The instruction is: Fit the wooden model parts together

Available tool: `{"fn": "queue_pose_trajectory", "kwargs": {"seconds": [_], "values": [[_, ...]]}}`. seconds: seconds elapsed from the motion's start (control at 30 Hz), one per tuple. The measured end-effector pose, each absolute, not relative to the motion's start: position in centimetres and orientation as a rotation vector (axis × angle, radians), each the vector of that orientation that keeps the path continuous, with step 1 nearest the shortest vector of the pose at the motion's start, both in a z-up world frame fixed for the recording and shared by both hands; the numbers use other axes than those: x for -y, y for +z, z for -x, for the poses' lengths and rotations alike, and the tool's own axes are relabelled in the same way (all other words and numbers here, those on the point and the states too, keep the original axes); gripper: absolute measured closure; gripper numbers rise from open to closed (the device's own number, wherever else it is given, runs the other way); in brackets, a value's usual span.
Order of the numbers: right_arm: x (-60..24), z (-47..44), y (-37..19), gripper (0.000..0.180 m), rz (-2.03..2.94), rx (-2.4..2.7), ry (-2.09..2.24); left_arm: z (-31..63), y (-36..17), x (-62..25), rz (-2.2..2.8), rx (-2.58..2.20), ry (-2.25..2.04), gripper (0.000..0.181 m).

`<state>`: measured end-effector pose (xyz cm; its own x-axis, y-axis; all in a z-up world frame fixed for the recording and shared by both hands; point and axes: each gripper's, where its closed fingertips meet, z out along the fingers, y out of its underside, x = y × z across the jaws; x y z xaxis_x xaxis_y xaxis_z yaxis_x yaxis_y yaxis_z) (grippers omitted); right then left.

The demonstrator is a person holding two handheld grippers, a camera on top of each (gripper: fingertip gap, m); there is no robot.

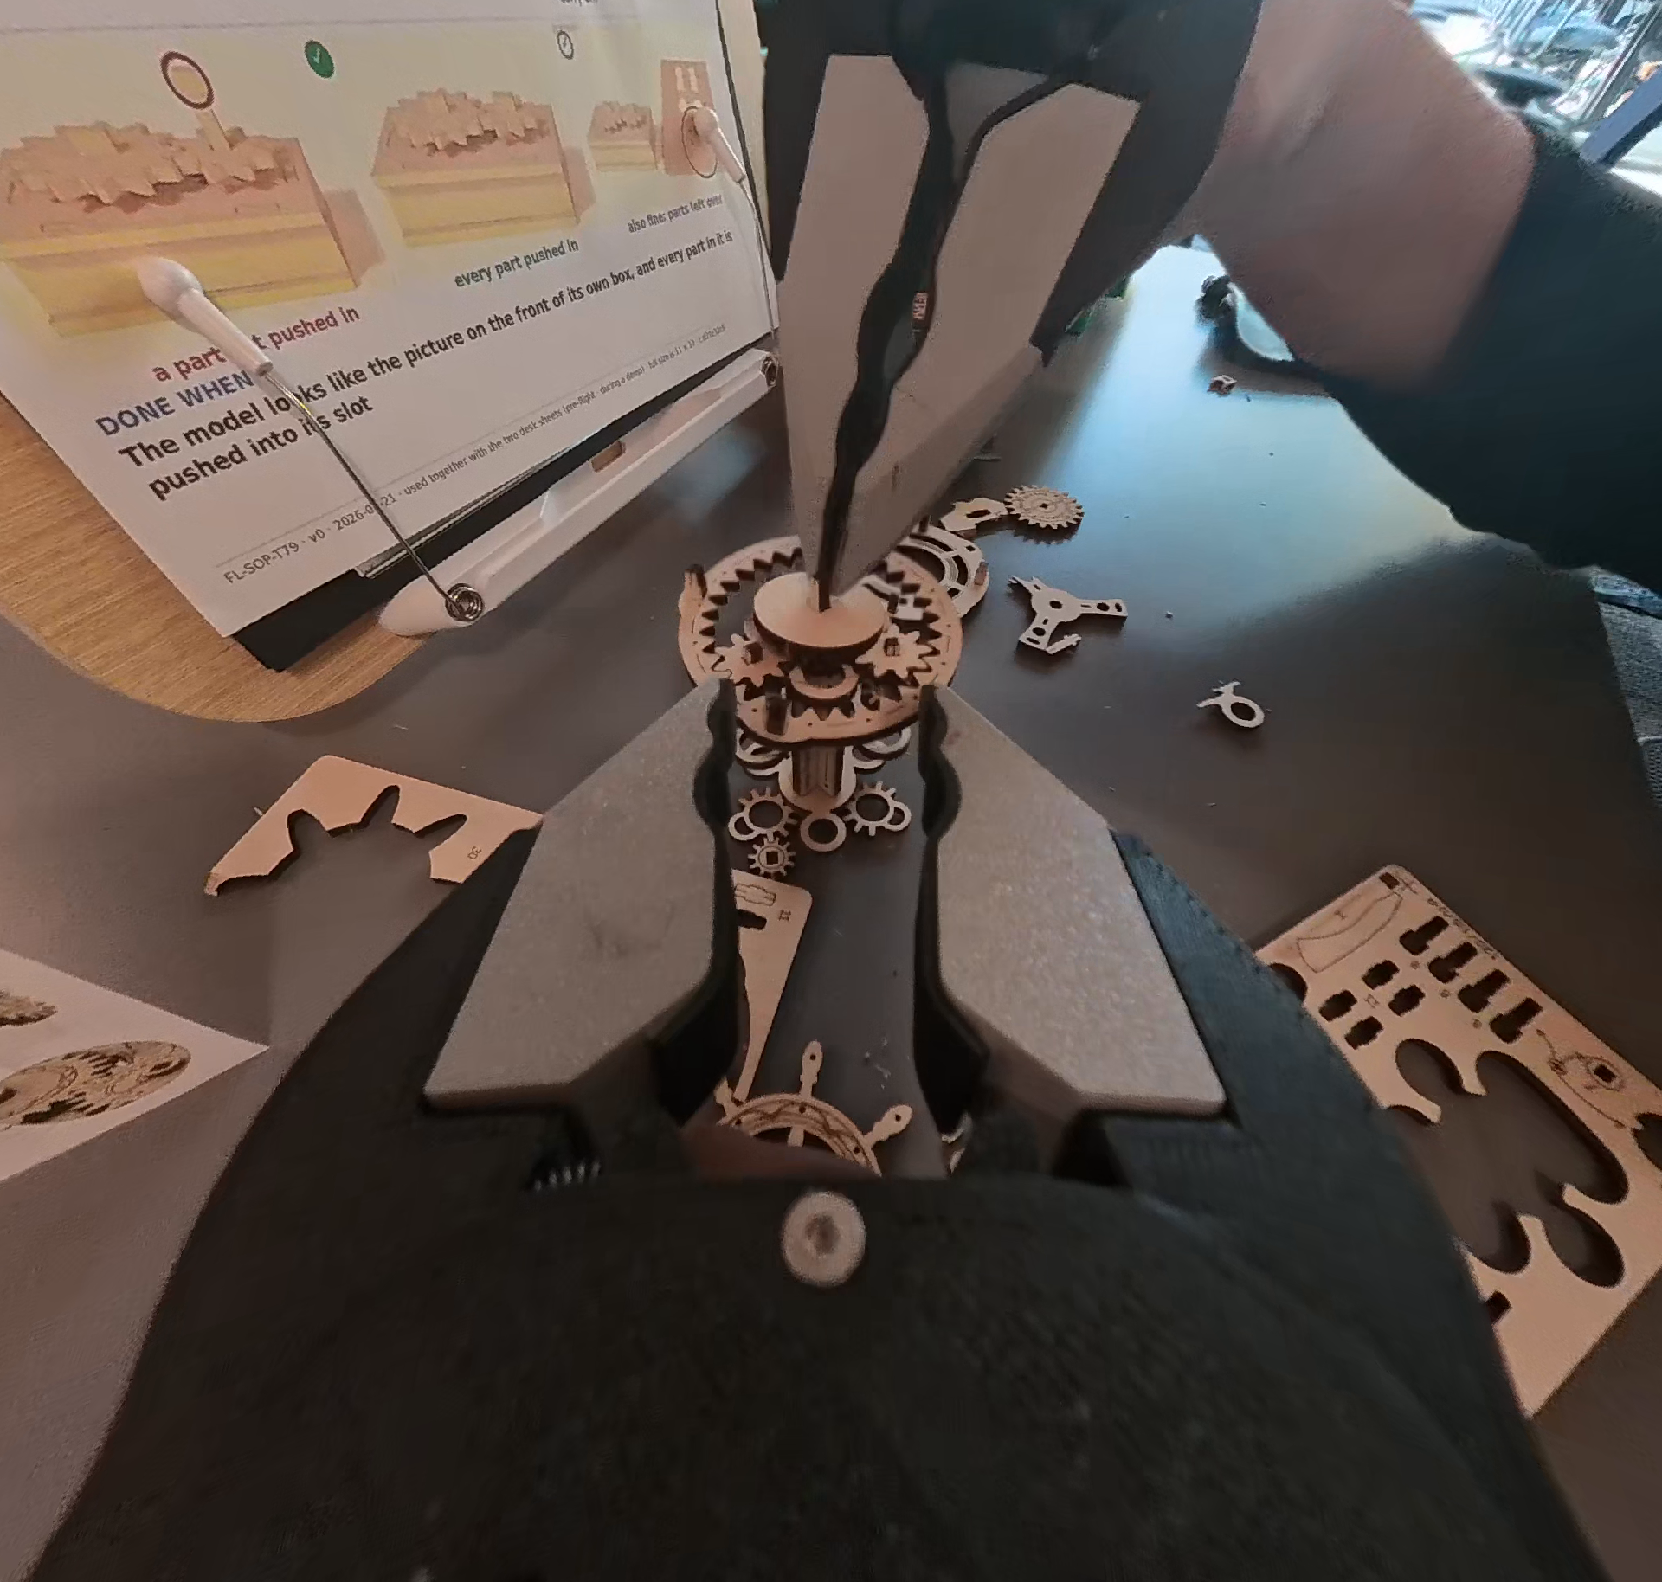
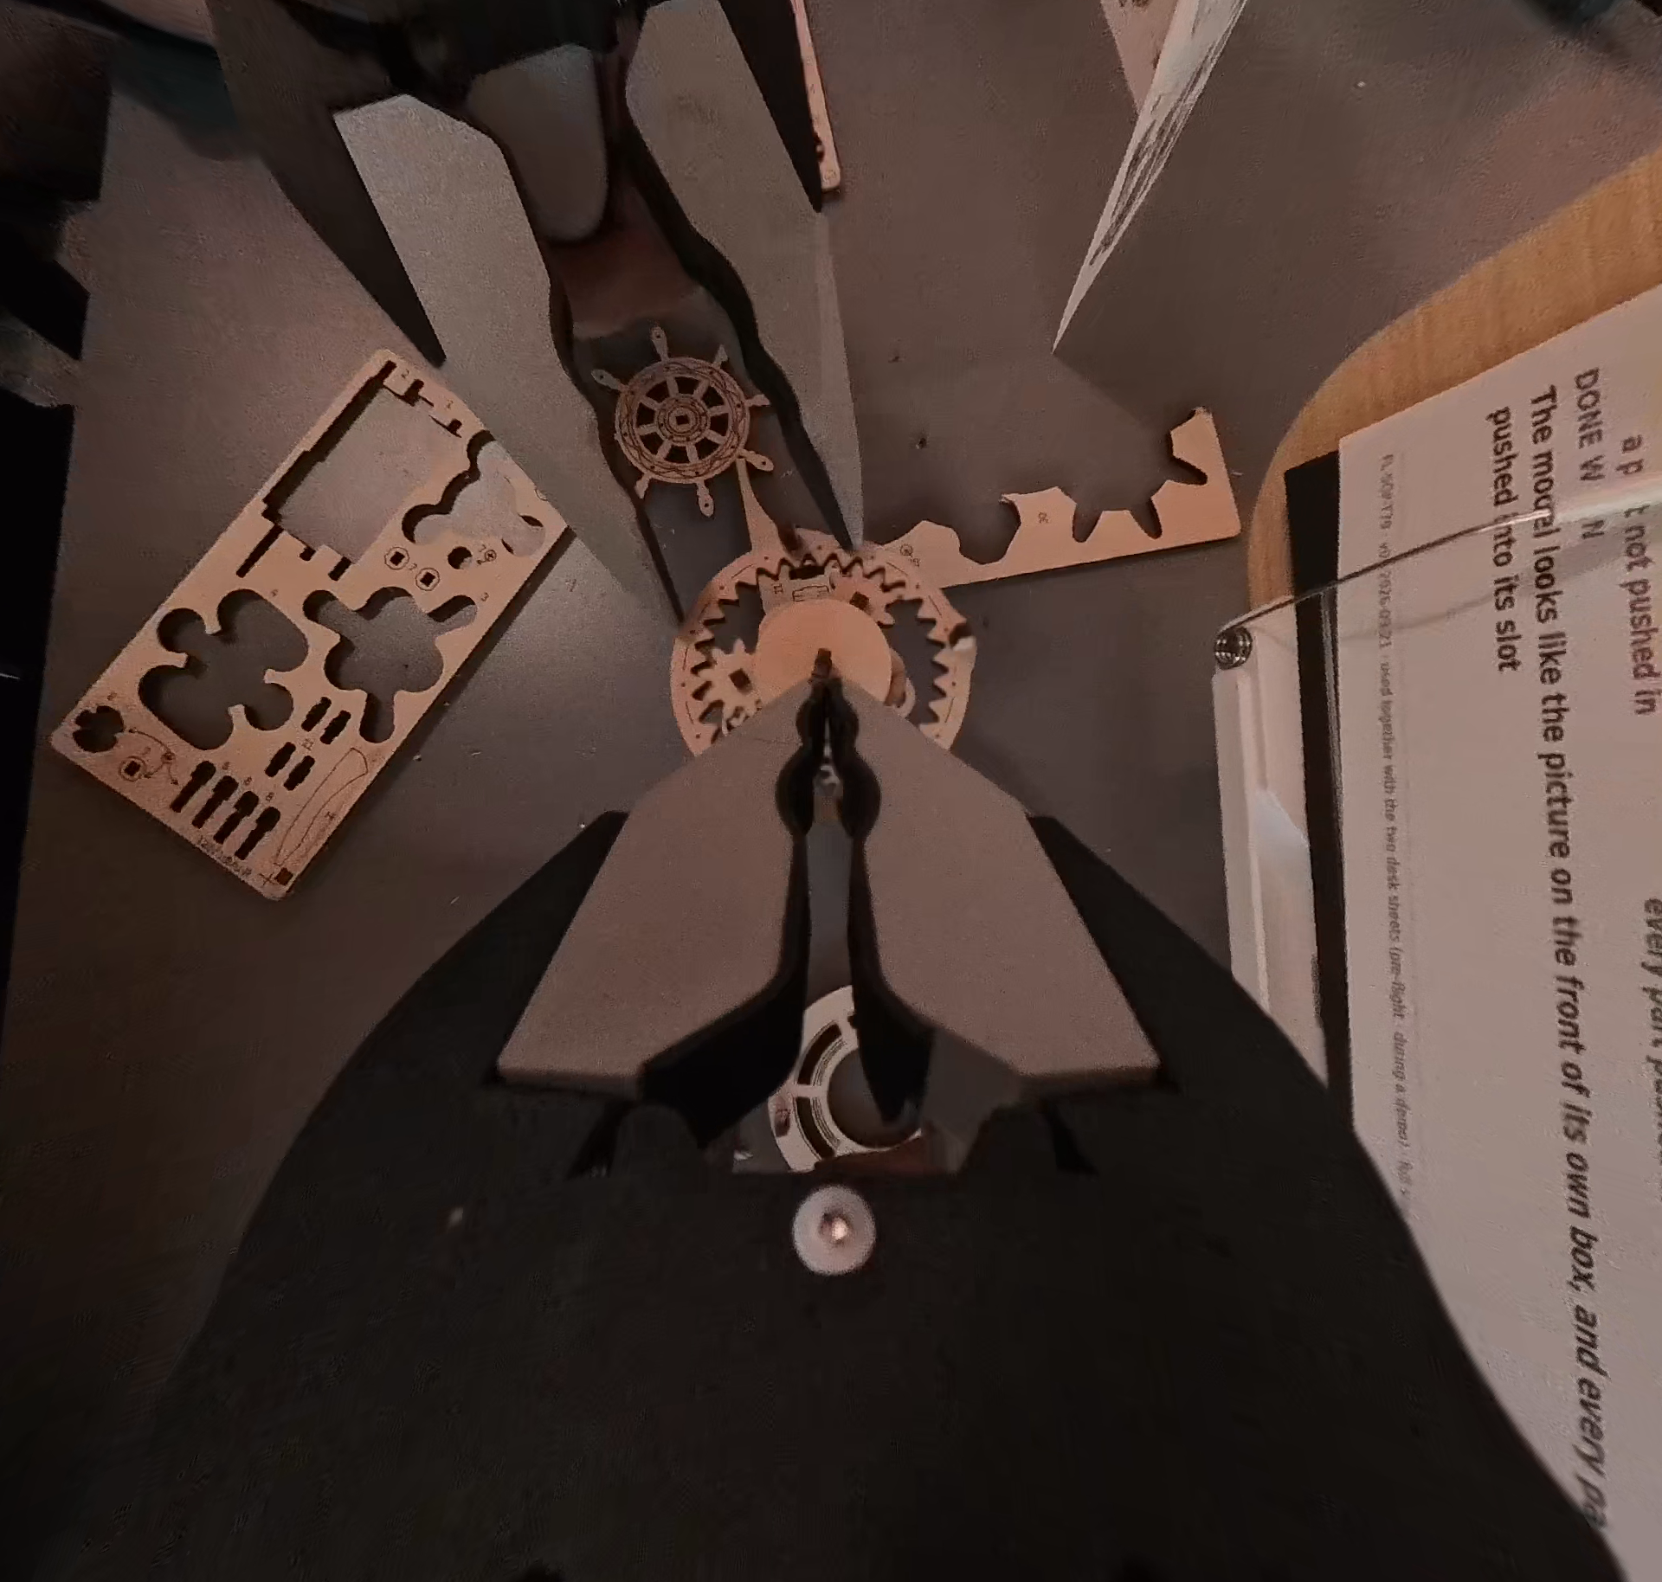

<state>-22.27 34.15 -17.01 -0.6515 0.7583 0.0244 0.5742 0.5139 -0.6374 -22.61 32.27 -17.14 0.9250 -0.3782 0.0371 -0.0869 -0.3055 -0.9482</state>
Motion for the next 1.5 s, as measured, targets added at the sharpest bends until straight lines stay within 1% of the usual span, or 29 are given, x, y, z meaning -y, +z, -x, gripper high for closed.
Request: {"fn": "queue_pose_trajectory", "kwargs": {"seconds": [0.03,0.1,0.13,0.23,0.6,0.8,1.0,1.17,1.3,1.4,1.5], "values": [[-34.3,22.3,-17.0,0.180,1.124,2.448,0.877,22.6,-17.1,-32.3,1.872,-0.342,-0.301,0.143],[-34.4,22.3,-16.7,0.167,1.118,2.423,0.894,22.6,-17.2,-32.3,1.877,-0.346,-0.297,0.143],[-34.2,22.3,-16.3,0.164,1.106,2.406,0.923,22.6,-17.3,-32.3,1.876,-0.345,-0.295,0.142],[-34.2,22.3,-15.3,0.163,1.097,2.378,0.964,22.7,-17.2,-32.3,1.875,-0.341,-0.297,0.142],[-35.5,22.0,-15.0,0.160,1.124,2.320,0.909,23.2,-16.4,-32.0,1.849,-0.339,-0.269,0.141],[-36.8,21.4,-13.9,0.160,1.203,2.155,1.004,25.2,-14.9,-31.5,1.819,-0.298,-0.240,0.141],[-37.3,19.9,-13.2,0.160,1.204,1.978,1.065,26.7,-14.7,-31.2,1.836,-0.272,-0.217,0.138],[-38.0,19.5,-11.7,0.160,1.219,1.837,1.136,27.2,-15.0,-31.1,1.866,-0.300,-0.150,0.137],[-39.7,19.5,-12.4,0.159,1.269,1.744,1.132,27.6,-15.7,-31.2,1.891,-0.323,-0.084,0.137],[-40.4,18.8,-12.7,0.152,1.294,1.684,1.178,28.7,-15.7,-31.2,1.886,-0.303,-0.004,0.137],[-42.1,18.3,-12.9,0.148,1.330,1.591,1.127,29.8,-15.9,-30.9,1.904,-0.239,0.055,0.137]]}}
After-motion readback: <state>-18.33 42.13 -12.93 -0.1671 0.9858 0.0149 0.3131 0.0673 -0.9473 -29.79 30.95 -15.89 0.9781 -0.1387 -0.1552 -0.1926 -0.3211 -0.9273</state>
